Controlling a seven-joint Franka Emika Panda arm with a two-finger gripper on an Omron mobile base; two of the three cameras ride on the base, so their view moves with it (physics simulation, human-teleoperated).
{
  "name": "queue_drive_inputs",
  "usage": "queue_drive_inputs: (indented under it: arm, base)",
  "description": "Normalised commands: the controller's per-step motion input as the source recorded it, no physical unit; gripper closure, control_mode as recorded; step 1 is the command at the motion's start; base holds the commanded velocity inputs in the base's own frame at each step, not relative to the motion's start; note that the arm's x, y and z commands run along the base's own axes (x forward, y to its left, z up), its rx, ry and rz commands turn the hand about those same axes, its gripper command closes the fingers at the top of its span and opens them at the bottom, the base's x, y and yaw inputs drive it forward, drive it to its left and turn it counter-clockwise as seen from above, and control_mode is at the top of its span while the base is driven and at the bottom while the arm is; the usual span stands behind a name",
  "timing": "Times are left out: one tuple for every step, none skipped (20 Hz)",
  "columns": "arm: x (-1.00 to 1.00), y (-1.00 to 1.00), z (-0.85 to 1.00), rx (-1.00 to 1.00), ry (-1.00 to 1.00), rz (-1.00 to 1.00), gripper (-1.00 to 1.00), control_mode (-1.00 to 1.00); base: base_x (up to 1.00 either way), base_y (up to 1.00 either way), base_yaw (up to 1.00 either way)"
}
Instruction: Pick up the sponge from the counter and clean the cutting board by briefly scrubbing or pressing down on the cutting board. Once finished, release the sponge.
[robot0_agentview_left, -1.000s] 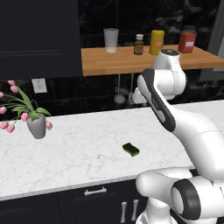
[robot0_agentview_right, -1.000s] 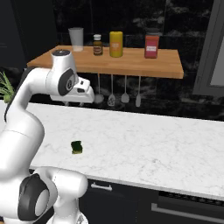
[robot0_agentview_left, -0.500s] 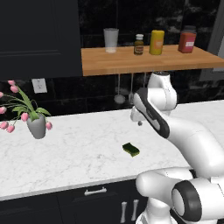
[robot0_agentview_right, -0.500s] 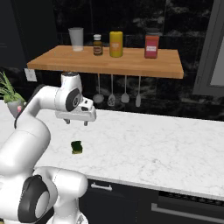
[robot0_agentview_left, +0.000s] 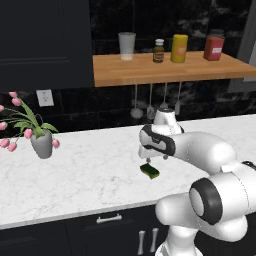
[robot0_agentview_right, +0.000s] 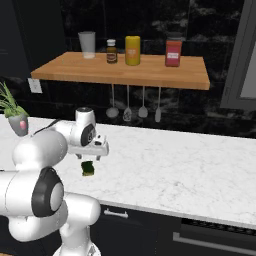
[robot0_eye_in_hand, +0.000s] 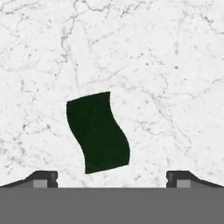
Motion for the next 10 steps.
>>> queue_drive_inputs:
  arm:
    - [0.37,0.05,-0.52,-0.04,0.0,0.13,-1.0,-1.0]
    - [0.38,0.1,-0.46,-0.06,0.0,0.13,-1.0,-1.0]
    - [0.18,0.14,-0.31,-0.07,0.0,0.16,-1.0,-1.0]
    - [0.0,0.01,-0.06,-0.03,0.0,0.13,-1.0,-1.0]
    - [0.0,0.0,0.0,0.0,0.0,0.0,-1.0,-1.0]
    - [0.0,0.0,0.0,0.0,0.0,0.0,-1.0,-1.0]
    - [0.0,0.06,-0.09,0.0,0.0,0.01,-1.0,-1.0]
    - [0.0,0.36,-0.41,0.0,0.01,0.05,-1.0,-1.0]
    - [0.0,0.41,-0.45,0.0,0.02,0.04,-1.0,-1.0]
    - [0.0,0.33,-0.37,0.0,0.03,0.03,-1.0,-1.0]
  base:
    - [0.0,0.0,0.0]
    - [0.0,0.0,0.0]
    - [0.0,0.0,0.0]
    - [0.0,0.0,0.0]
    - [0.0,0.0,0.0]
    - [0.0,0.0,0.0]
    - [0.0,0.0,0.0]
    - [0.0,0.0,0.0]
    - [0.0,0.0,0.0]
    - [0.0,0.0,0.0]
